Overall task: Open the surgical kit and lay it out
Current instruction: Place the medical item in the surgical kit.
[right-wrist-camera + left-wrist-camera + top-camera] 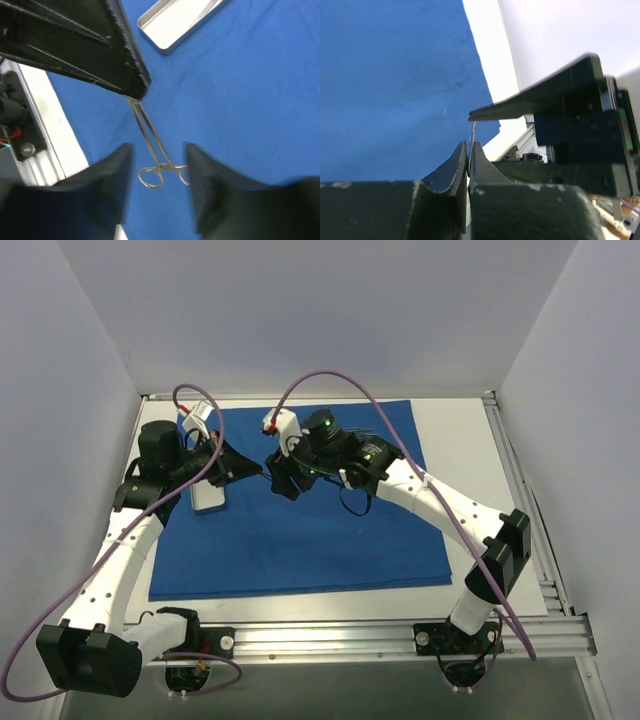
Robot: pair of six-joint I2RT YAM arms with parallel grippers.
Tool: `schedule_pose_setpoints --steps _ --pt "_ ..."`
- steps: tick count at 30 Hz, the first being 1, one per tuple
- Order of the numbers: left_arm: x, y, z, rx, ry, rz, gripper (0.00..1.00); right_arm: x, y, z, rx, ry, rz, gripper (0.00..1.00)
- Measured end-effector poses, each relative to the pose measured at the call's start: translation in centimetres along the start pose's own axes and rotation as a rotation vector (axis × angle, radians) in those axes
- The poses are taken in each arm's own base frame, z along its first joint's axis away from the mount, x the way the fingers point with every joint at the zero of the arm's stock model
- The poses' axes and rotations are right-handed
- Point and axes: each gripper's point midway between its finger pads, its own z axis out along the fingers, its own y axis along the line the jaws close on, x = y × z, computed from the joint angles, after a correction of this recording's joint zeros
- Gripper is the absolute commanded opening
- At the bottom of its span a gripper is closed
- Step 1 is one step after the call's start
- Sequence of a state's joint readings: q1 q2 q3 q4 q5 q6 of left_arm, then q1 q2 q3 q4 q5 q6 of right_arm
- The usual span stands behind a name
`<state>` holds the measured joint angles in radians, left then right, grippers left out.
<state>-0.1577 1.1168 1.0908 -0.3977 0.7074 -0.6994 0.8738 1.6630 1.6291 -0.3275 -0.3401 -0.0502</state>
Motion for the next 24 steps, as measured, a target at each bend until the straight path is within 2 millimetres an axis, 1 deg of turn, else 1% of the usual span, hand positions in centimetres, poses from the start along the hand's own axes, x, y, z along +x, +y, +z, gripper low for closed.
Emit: schedule_pose_setpoints --steps 1,4,5,8,9,11,12,14,15,16,17,18,21,24 --pt "0.1 0.4 0.1 -0.017 0.002 -0.015 0.02 0.2 0.1 0.4 0.004 0.01 -0.014 0.36" --pt "0.1 1.0 0.2 -0.053 -0.003 -0.046 0.02 0.9 0.3 1.6 0.024 0.045 -0.039 0.33" --pt "0.2 1.2 0.2 -0.062 -0.002 -0.052 0.02 1.2 0.3 1.9 0.033 0.055 -0.049 0.33" --pt "0.5 1.6 0.2 -0.087 0.004 -0.07 0.02 1.8 0.4 2.4 0.053 0.08 -0.077 0.28" --pt "0.6 1.7 0.2 -0.092 0.005 -0.075 0.02 1.9 0.4 2.5 0.061 0.085 -0.085 0.16" --pt "0.4 1.8 0.2 -0.099 -0.002 -0.076 0.02 1.8 0.5 2.6 0.067 0.094 -0.108 0.01" --pt "0.3 1.9 0.3 -0.102 -0.009 -0.073 0.07 1.8 0.6 2.7 0.066 0.096 -0.123 0.0" --pt "0.3 2.1 0.3 -0.107 -0.006 -0.074 0.4 1.9 0.7 2.8 0.091 0.108 -0.144 0.0" --pt "0.3 2.1 0.3 -0.109 -0.008 -0.074 0.6 2.0 0.5 2.8 0.105 0.111 -0.154 0.0" --pt "0.2 2.2 0.4 -0.11 -0.012 -0.077 0.67 2.0 0.2 2.8 0.124 0.114 -0.162 0.0" --pt "0.1 2.3 0.4 -0.116 -0.016 -0.082 0.71 2.1 -0.5 2.8 0.158 0.121 -0.174 0.0" --pt "0.0 2.5 0.3 -0.122 -0.021 -0.088 0.77 2.2 -1.2 2.8 0.189 0.125 -0.191 0.0" --pt "-0.8 4.0 0.1 -0.173 -0.063 -0.103 0.8 3.2 -3.3 2.6 0.248 0.162 -0.252 0.0" --pt "-1.7 5.9 -0.5 -0.244 -0.108 -0.115 0.8 5.0 -5.9 2.0 0.283 0.235 -0.315 0.0"
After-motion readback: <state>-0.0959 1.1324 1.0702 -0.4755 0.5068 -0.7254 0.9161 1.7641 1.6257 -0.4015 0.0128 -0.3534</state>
